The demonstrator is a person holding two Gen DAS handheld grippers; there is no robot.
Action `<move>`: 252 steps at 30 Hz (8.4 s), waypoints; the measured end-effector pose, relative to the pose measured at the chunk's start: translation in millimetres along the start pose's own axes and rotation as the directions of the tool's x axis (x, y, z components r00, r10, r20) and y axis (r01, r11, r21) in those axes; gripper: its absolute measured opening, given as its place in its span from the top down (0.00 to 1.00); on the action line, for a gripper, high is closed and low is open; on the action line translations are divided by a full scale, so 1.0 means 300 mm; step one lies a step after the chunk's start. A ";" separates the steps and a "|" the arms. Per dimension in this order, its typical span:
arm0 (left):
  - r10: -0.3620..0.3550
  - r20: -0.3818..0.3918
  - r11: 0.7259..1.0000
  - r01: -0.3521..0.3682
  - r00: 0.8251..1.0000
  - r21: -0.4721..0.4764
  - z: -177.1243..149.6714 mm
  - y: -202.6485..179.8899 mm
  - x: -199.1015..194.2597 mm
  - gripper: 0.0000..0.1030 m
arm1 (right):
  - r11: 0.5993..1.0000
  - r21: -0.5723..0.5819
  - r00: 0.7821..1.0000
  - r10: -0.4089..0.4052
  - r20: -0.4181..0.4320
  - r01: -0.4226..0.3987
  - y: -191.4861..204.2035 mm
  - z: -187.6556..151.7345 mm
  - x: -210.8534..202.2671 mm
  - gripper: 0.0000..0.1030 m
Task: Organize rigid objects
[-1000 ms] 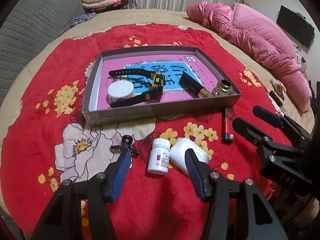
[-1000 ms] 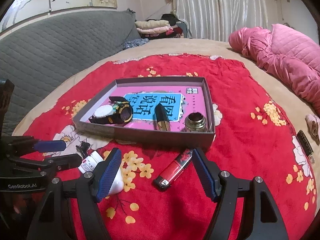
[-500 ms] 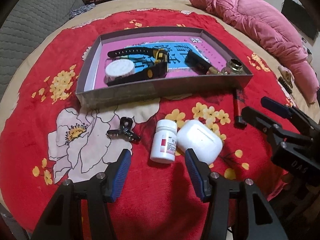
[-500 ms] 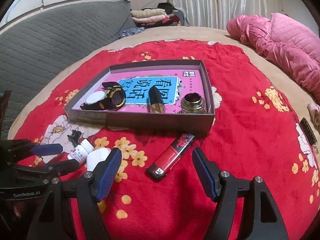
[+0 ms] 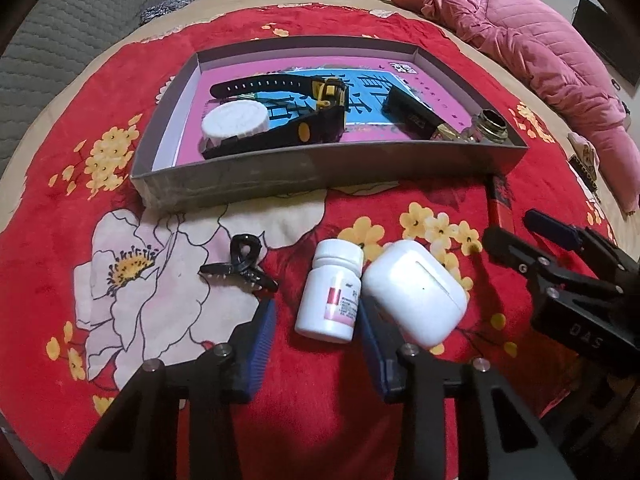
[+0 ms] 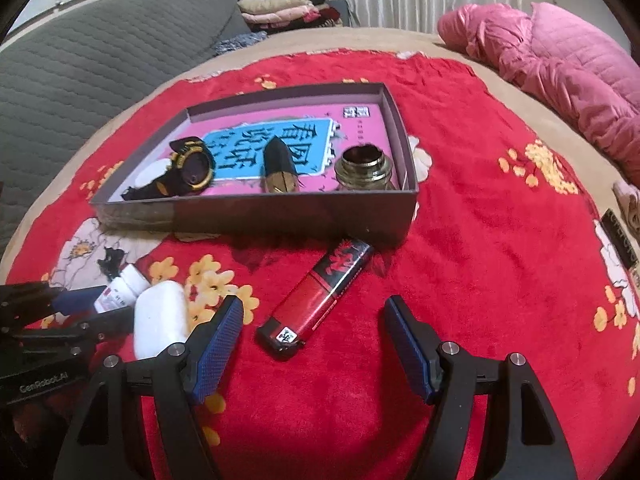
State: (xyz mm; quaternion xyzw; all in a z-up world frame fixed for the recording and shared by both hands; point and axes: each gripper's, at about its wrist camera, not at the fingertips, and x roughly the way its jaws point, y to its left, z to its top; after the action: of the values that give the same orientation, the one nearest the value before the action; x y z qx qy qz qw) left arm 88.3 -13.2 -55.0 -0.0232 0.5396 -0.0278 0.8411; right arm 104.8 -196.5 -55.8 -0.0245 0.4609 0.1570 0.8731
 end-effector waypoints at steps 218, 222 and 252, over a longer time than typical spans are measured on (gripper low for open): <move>-0.081 0.130 0.993 0.092 0.988 -0.078 0.345 0.101 0.033 0.74 | 0.997 -0.061 0.990 0.046 0.135 -0.038 -0.002 0.214 0.048 0.77; -0.082 0.127 0.994 0.091 0.989 -0.065 0.350 0.085 0.033 0.74 | 0.997 -0.062 0.990 0.046 0.135 -0.038 -0.001 0.213 0.048 0.77; -0.076 0.132 0.995 0.084 0.988 -0.061 0.320 0.076 0.000 0.73 | 0.997 -0.060 0.982 0.052 0.181 -0.042 -0.025 0.213 -0.014 0.70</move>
State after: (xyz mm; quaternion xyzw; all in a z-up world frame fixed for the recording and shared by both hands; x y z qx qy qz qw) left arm 176.1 10.5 -16.6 -0.0744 0.4830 -0.0421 0.8714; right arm 155.7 -192.8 -16.5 -0.0235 0.3746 0.1921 0.9068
